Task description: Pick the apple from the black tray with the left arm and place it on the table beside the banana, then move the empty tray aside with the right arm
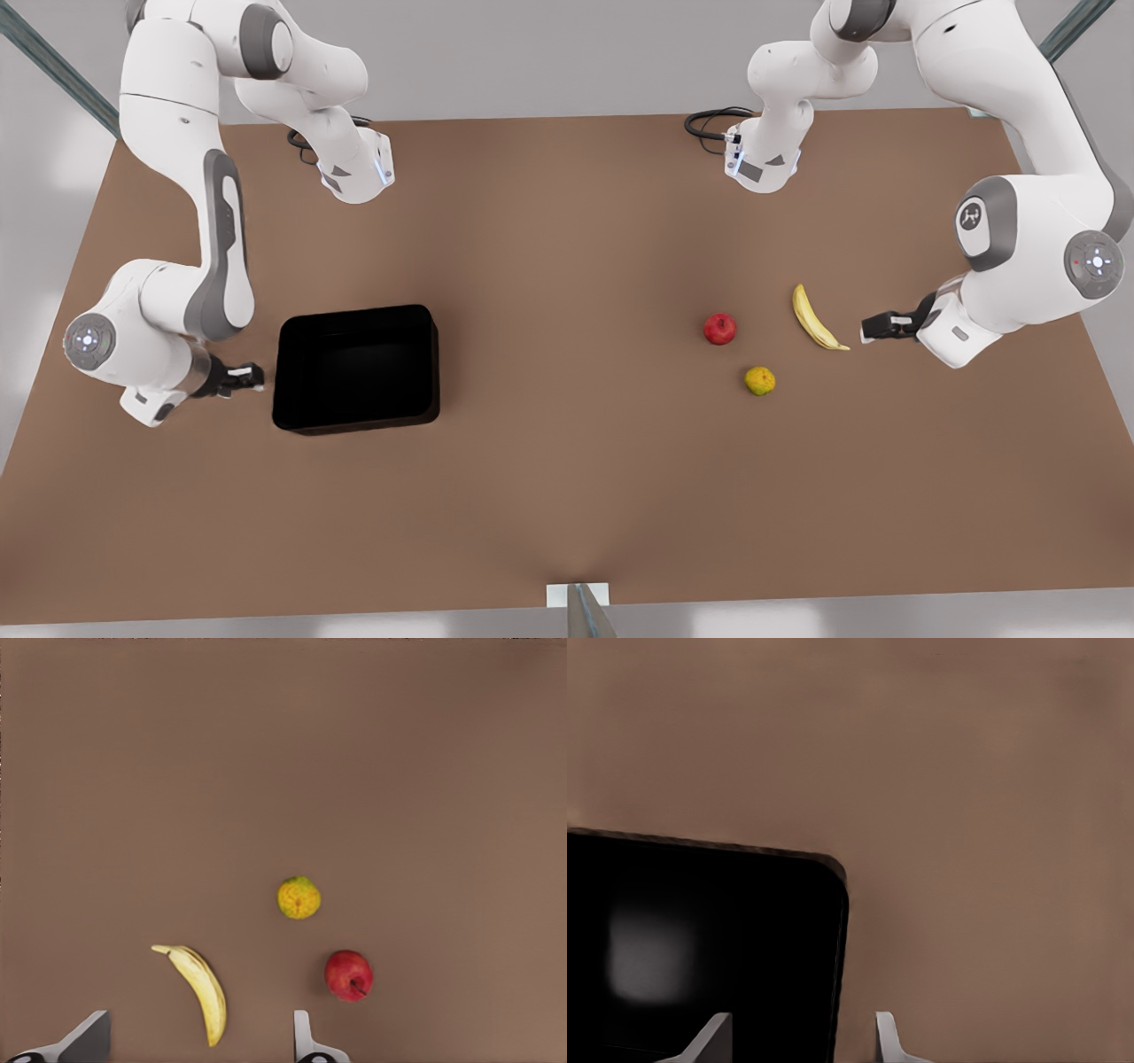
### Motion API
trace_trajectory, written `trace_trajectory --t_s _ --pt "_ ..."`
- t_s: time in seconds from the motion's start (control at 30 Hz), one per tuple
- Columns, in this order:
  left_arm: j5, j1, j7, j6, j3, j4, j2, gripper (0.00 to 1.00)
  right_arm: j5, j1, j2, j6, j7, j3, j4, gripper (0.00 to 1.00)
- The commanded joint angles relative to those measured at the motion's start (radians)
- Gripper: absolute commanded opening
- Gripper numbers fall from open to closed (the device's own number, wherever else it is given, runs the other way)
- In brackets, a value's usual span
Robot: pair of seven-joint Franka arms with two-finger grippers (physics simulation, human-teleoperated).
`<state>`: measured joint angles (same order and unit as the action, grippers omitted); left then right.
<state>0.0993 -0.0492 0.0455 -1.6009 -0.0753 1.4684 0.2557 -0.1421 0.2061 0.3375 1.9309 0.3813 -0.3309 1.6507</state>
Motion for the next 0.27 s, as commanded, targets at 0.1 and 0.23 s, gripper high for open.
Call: trace_trajectory --t_s 0.1,0.23 --pt "-0.007 -0.001 -0.052 -0.022 0.000 0.000 0.001 1.00 0.180 -0.272 -0.009 -0.268 0.028 0.420 -0.255 1.00" --pt "-0.007 -0.001 -0.052 -0.021 0.000 -0.002 0.002 1.00 0.184 -0.264 0.043 -0.198 -0.134 0.417 -0.307 1.00"
